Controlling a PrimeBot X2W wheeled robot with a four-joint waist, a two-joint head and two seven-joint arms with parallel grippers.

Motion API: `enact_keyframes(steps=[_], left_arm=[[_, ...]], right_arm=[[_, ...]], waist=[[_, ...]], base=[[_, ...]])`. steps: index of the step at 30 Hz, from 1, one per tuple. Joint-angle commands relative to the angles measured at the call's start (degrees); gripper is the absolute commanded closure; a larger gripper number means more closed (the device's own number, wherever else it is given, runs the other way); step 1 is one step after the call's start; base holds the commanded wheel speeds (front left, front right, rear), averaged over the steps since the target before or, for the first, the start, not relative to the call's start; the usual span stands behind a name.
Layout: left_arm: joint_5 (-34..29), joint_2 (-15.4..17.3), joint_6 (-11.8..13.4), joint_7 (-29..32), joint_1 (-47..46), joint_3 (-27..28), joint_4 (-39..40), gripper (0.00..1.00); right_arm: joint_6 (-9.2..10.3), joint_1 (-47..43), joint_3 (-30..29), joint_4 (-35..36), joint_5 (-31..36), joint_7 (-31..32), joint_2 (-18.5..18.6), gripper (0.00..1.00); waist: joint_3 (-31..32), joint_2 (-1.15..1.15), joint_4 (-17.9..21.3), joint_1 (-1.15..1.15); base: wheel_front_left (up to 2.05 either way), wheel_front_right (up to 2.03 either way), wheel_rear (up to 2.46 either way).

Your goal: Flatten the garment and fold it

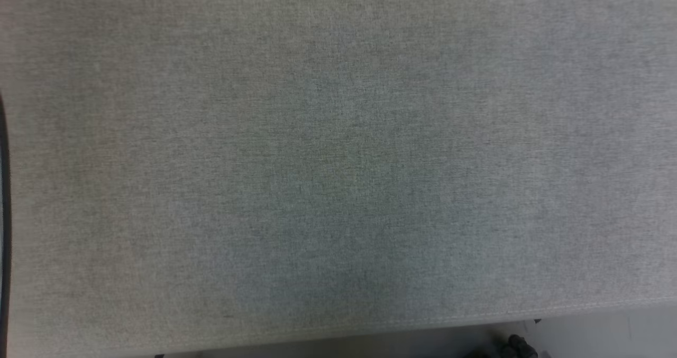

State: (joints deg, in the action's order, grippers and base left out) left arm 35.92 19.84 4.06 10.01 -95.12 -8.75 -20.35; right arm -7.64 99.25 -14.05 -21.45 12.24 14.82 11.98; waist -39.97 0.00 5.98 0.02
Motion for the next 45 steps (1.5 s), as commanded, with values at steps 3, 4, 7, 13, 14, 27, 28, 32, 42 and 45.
enact_keyframes(steps=[3,4,7,13,14,27,28,32,42,45], left_arm=[[0.79,1.13,-1.60,0.07,4.18,-0.48,-2.93,1.00],[0.85,1.37,-2.19,0.13,5.87,-0.87,-3.81,1.00],[1.35,2.05,-3.85,0.98,11.01,-1.93,-5.80,1.00],[2.28,4.19,-6.30,4.91,23.57,-4.52,-6.88,1.00],[2.39,4.51,-6.70,5.81,26.35,-5.26,-6.74,1.00],[8.19,4.83,-5.42,10.62,65.69,-9.70,8.88,1.00],[8.48,4.70,-5.15,10.18,67.58,-9.65,9.78,1.00],[9.39,4.18,-3.76,8.56,74.91,-9.57,12.88,1.00],[11.65,3.74,-0.19,9.30,88.73,-10.47,17.84,1.00],[12.61,3.39,0.29,9.77,92.00,-10.99,18.48,1.00]], right_arm=[[0.15,-1.22,0.51,-2.54,-0.13,-1.31,0.37,1.00],[0.15,-2.46,1.31,-3.44,-0.81,-1.50,0.29,1.00],[0.15,-6.53,3.88,-5.55,-2.77,-1.70,0.62,1.00],[0.15,-18.86,10.85,-8.11,-9.86,-0.17,1.61,1.00],[0.15,-21.81,12.07,-8.11,-11.53,0.78,1.74,1.00],[0.15,-67.75,13.50,13.74,-22.86,24.48,5.88,1.00],[0.15,-70.26,12.61,15.41,-22.96,25.26,5.52,1.00],[0.15,-80.40,8.55,21.72,-23.19,28.01,2.95,1.00],[0.15,-95.33,1.00,26.52,-21.08,28.81,-4.80,1.00],[0.15,-97.68,-0.76,26.21,-19.98,28.74,-6.44,1.00]], waist=[[-2.80,0.00,0.07,-0.02],[-2.72,0.00,0.00,-0.02],[-1.66,0.00,-0.21,-0.02],[3.36,0.00,-0.70,-0.02],[4.80,0.00,-0.82,-0.02],[19.24,0.00,-1.18,-0.02],[19.70,0.00,-1.17,-0.02],[21.58,0.00,-1.22,-0.02],[25.34,0.00,-1.49,-0.02],[25.95,0.00,-1.59,-0.02]], base=[[0.00,0.00,0.00],[0.00,0.00,0.00],[0.00,0.00,0.00],[0.00,0.00,0.00],[0.00,0.00,0.00],[0.00,0.00,0.00],[0.00,0.00,0.00],[0.00,0.00,0.00],[0.00,0.00,0.00],[0.00,0.00,0.00]])
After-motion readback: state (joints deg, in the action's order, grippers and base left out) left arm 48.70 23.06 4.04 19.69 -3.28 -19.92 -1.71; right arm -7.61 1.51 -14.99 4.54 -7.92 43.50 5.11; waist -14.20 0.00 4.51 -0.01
